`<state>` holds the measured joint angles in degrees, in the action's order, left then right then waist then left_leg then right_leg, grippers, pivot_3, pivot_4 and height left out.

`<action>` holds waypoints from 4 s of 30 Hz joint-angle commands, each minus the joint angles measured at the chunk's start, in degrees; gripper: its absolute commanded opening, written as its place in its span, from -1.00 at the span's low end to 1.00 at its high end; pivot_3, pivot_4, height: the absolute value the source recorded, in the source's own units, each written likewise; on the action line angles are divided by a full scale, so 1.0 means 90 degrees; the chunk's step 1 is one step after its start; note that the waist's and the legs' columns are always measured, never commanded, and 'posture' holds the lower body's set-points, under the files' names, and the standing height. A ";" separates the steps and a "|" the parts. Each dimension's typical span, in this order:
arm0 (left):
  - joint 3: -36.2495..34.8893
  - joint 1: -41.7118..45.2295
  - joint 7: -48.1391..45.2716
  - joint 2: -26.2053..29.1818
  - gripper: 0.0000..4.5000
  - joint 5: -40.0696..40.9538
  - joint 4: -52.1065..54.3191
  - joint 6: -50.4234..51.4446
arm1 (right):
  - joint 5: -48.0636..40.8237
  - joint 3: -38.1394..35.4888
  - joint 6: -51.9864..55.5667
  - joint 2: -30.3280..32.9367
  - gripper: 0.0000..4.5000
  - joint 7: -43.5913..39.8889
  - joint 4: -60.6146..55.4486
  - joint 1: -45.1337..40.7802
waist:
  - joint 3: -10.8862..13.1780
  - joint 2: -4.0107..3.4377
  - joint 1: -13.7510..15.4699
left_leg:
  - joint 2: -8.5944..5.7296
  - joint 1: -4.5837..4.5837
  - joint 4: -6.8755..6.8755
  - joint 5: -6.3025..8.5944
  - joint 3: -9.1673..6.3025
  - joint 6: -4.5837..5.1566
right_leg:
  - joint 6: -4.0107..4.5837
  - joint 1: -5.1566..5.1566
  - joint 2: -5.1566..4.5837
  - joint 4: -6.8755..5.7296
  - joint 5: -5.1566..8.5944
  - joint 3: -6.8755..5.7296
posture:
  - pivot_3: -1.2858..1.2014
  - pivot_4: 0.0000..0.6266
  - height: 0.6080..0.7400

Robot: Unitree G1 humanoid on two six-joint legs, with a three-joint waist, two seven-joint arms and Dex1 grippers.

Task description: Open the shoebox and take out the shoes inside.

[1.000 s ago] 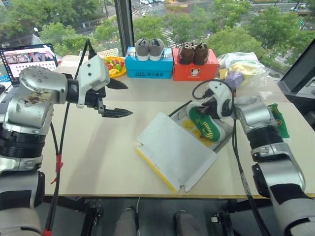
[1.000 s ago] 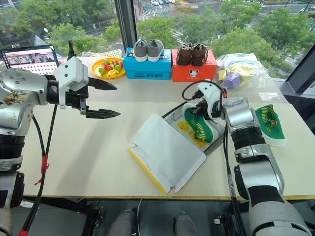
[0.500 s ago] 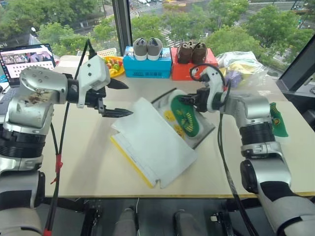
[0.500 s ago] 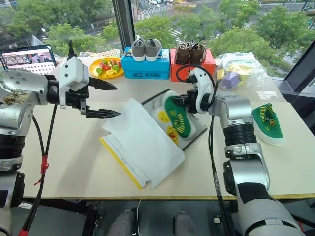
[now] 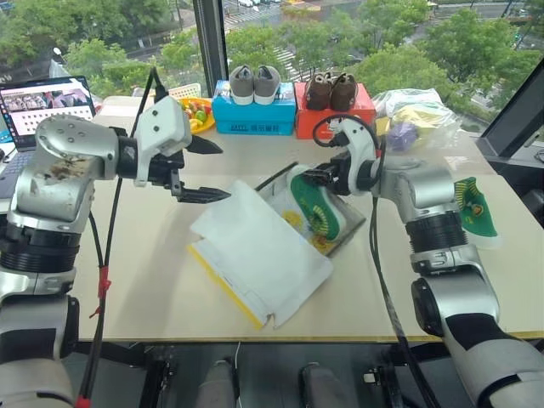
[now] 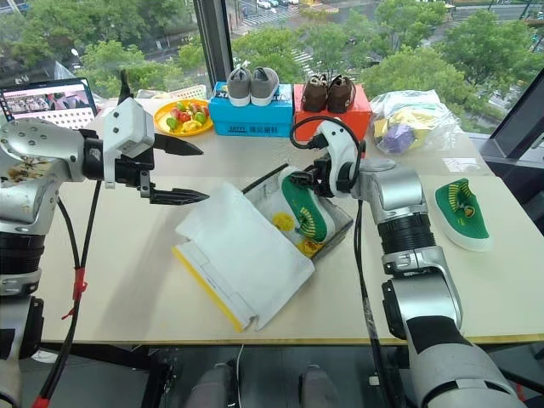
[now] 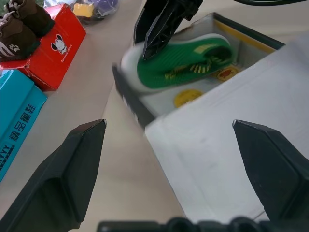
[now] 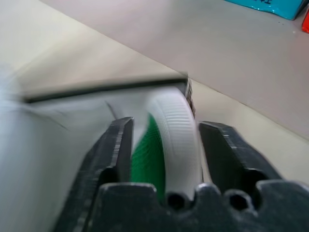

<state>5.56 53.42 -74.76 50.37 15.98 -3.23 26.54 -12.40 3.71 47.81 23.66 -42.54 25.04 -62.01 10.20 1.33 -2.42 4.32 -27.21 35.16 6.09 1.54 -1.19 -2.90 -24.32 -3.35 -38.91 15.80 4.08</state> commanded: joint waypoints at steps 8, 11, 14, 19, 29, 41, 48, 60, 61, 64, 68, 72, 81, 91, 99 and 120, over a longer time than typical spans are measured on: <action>-0.0201 0.0155 0.0049 0.0096 1.00 0.0032 0.0085 -0.0032 | -0.0160 0.0137 0.0071 0.0241 0.37 -0.0488 -0.1435 -0.0033 | 0.0000 0.0000 0.0006 | 0.0000 0.0000 0.0000 0.0000 0.0000 0.0000 | 0.0000 0.0001 0.0000 0.0000 0.0000 -0.0001 | 0.03 -0.52 0.99; -0.0194 0.0156 0.0018 0.0120 1.00 0.0008 0.0013 -0.0071 | -0.0012 0.0462 0.0265 0.0425 0.37 -0.0613 -0.1713 0.0071 | 0.0000 0.0000 0.0008 | 0.0000 0.0000 0.0000 0.0000 0.0000 0.0000 | 0.0000 0.0000 0.0000 0.0000 0.0000 -0.0001 | 0.03 -0.52 0.99; -0.0180 0.0136 -0.0007 0.0152 1.00 -0.0034 -0.0052 -0.0125 | 0.0197 0.0807 0.0349 0.0639 0.37 -0.0619 -0.1866 0.0233 | 0.0000 0.0000 0.0011 | 0.0000 0.0000 0.0000 0.0000 0.0000 0.0000 | 0.0000 0.0001 0.0000 0.0001 0.0000 -0.0001 | 0.03 -0.52 0.99; -0.0141 0.0176 -0.0011 0.0140 1.00 -0.0050 -0.0106 -0.0143 | 0.0270 0.0938 0.0400 0.0639 0.37 -0.0497 -0.1774 0.0386 | 0.0000 0.0001 0.0015 | 0.0000 0.0000 0.0003 0.0000 0.0000 0.0000 | 0.0000 0.0001 0.0000 0.0000 0.0000 -0.0001 | 0.03 -0.52 0.99; -0.0149 0.0175 -0.0033 0.0185 1.00 -0.0045 -0.0069 -0.0118 | 0.0322 0.0973 0.0338 0.0569 0.37 -0.0370 -0.1504 0.0461 | 0.0000 0.0001 0.0016 | 0.0000 0.0000 0.0003 0.0000 0.0000 0.0000 | 0.0000 0.0001 0.0000 0.0001 0.0000 -0.0001 | 0.03 -0.52 0.99; -0.0153 0.0150 -0.0013 0.0224 1.00 -0.0035 -0.0035 -0.0085 | 0.0641 0.1003 -0.0466 0.0110 0.37 -0.0105 -0.0066 0.0590 | -0.0001 0.0001 0.0014 | 0.0000 0.0001 0.0003 0.0000 0.0000 0.0000 | 0.0000 0.0002 0.0000 0.0001 0.0000 -0.0001 | 0.03 -0.52 0.99; -0.0150 0.0146 -0.0014 0.0228 1.00 -0.0030 -0.0038 -0.0082 | 0.0643 0.0790 -0.0510 0.0020 -0.52 0.0078 -0.0005 0.0593 | -0.0002 0.0004 -0.0009 | 0.0000 0.0016 0.0008 0.0000 -0.0001 0.0000 | 0.0000 0.0016 0.0000 -0.0002 -0.0001 0.0000 | 0.03 -0.52 0.99; -0.0107 0.0178 -0.0046 0.0189 1.00 -0.0047 -0.0092 -0.0148 | -0.1740 -0.1463 0.1747 0.0167 -0.79 -0.0281 -0.2320 0.0831 | 0.0002 0.0004 0.0045 | 0.0001 -0.0001 0.0000 0.0000 -0.0004 0.0000 | 0.0000 0.0005 0.0001 0.0001 0.0000 -0.0005 | 0.03 -0.52 0.99; -0.0093 0.0203 -0.0046 0.0158 1.00 -0.0049 -0.0110 -0.0167 | -0.1961 -0.1730 0.1863 0.0075 -0.79 -0.0188 -0.2332 0.0815 | 0.0002 0.0005 0.0049 | 0.0001 0.0004 0.0002 0.0000 -0.0005 0.0000 | 0.0000 0.0011 0.0000 0.0000 0.0000 -0.0006 | 0.03 -0.52 0.99; -0.0053 0.0292 -0.0060 0.0089 1.00 -0.0061 -0.0177 -0.0213 | -0.2520 -0.2727 0.1995 -0.0214 -0.79 0.0354 -0.2073 0.0485 | 0.0002 0.0004 0.0060 | 0.0001 0.0011 0.0005 0.0000 -0.0005 0.0000 | 0.0001 0.0015 0.0000 -0.0001 -0.0001 -0.0006 | 0.03 -0.52 0.99; 0.0005 0.0407 -0.0080 -0.0015 1.00 -0.0123 -0.0337 -0.0306 | -0.2064 -0.3135 0.1383 0.0326 -0.79 0.1125 -0.1171 0.0119 | 0.0003 0.0003 0.0111 | 0.0000 0.0004 0.0005 0.0000 -0.0004 0.0000 | 0.0001 0.0008 0.0000 -0.0001 -0.0001 -0.0004 | 0.03 -0.52 0.99; 0.0054 0.0418 -0.0090 -0.0108 1.00 -0.0140 -0.0414 -0.0393 | -0.1276 -0.2773 0.0752 0.1383 -0.79 0.1475 -0.0044 -0.0026 | 0.0003 0.0003 0.0242 | -0.0001 0.0000 -0.0011 0.0000 -0.0003 0.0001 | 0.0000 0.0007 -0.0002 0.0021 0.0000 -0.0008 | 0.03 -0.52 0.99; 0.0031 0.0378 -0.0119 -0.0192 1.00 -0.0168 -0.0387 -0.0395 | -0.0818 -0.1888 0.0366 0.2010 -0.79 0.0516 0.1121 0.0467 | 0.0004 0.0001 0.0009 | -0.0002 0.0000 -0.0019 0.0000 0.0001 0.0001 | 0.0002 0.0002 0.0001 0.0021 -0.0001 0.0003 | 0.03 -0.52 0.99; 0.0065 0.0347 -0.0147 -0.0193 1.00 -0.0186 -0.0359 -0.0398 | -0.0128 -0.1613 -0.0901 0.2115 -0.79 0.0606 0.2802 0.0682 | 0.0007 -0.0004 -0.0010 | -0.0003 0.0002 -0.0015 0.0000 0.0001 0.0001 | 0.0000 0.0007 -0.0001 0.0022 -0.0001 0.0003 | 0.03 -0.52 0.99; 0.0097 0.0424 -0.0153 -0.0280 1.00 -0.0227 -0.0473 -0.0459 | 0.0770 -0.1166 -0.2546 0.2449 -0.20 0.1083 0.3593 0.0760 | 0.0006 -0.0002 0.0063 | -0.0005 0.0016 0.0005 0.0000 -0.0001 0.0001 | -0.0009 0.0032 -0.0004 0.0022 -0.0004 0.0001 | 0.03 -0.52 0.99; -0.1659 -0.0523 0.1006 -0.0796 1.00 0.0935 -0.0489 0.0054 | -0.0082 -0.1329 -0.1033 0.2882 0.99 0.0014 -0.1287 0.1210 | 0.0009 -0.0017 -0.0135 | -0.0010 0.0017 -0.0014 0.0000 -0.0004 0.0002 | -0.0012 0.0019 -0.0005 0.0016 -0.0006 0.0013 | 0.03 -0.52 0.99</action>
<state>-3.66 48.90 -68.95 43.37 20.64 -9.87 25.46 -10.57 -7.15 34.68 47.65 -39.97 21.57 -52.24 10.28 1.18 -3.64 4.23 -27.05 35.07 6.09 1.50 -1.18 -3.00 -24.14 -3.40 -38.79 15.74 4.19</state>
